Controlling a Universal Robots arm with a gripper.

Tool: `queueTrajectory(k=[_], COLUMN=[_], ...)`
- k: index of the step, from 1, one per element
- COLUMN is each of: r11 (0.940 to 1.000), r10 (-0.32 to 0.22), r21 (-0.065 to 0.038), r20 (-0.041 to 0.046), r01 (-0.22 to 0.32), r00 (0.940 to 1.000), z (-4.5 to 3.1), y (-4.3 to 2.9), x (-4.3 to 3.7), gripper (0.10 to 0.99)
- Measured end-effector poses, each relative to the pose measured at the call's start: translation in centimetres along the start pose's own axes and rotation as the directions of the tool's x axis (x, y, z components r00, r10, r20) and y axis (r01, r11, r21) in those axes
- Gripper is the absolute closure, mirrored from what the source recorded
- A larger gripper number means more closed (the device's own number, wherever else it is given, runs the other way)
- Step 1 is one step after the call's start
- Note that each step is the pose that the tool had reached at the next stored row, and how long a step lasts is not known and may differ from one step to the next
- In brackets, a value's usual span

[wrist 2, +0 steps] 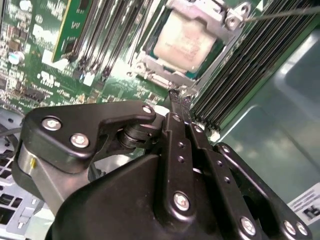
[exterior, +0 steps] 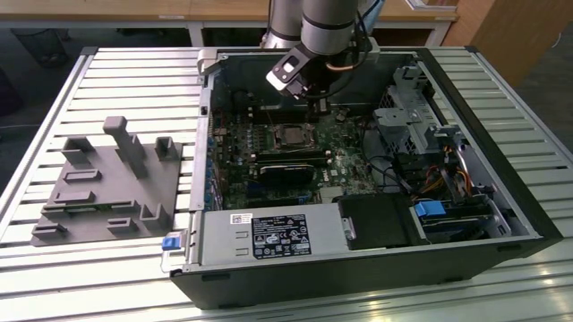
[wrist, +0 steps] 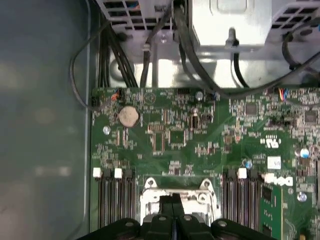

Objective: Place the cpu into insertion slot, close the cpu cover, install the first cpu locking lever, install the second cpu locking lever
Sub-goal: 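Close the cpu cover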

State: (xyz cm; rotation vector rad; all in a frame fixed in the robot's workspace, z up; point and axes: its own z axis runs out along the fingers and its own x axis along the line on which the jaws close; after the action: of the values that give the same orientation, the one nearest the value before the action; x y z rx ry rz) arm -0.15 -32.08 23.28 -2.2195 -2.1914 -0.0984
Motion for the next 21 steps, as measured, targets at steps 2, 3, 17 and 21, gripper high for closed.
queueTrajectory(k=[2, 3, 17, 21], r11=[1.0000, 1.0000, 1.0000, 1.0000], r10=[0.000, 0.000, -0.002, -0.004], r21=[0.000, 0.000, 0.001, 0.001], r20=[-0.0001, -0.0007, -0.0020, -0.0021], r01=[0.000, 0.000, 0.002, 0.004], r00=[1.0000, 1.0000, 1.0000, 1.0000], z=[0.01, 0.01, 1.14, 1.17], y=[-0.59, -0.91, -2.94, -3.71], x=[-0.01, -0.01, -0.23, -0.25], gripper=[0.965, 0.965, 0.965, 0.965])
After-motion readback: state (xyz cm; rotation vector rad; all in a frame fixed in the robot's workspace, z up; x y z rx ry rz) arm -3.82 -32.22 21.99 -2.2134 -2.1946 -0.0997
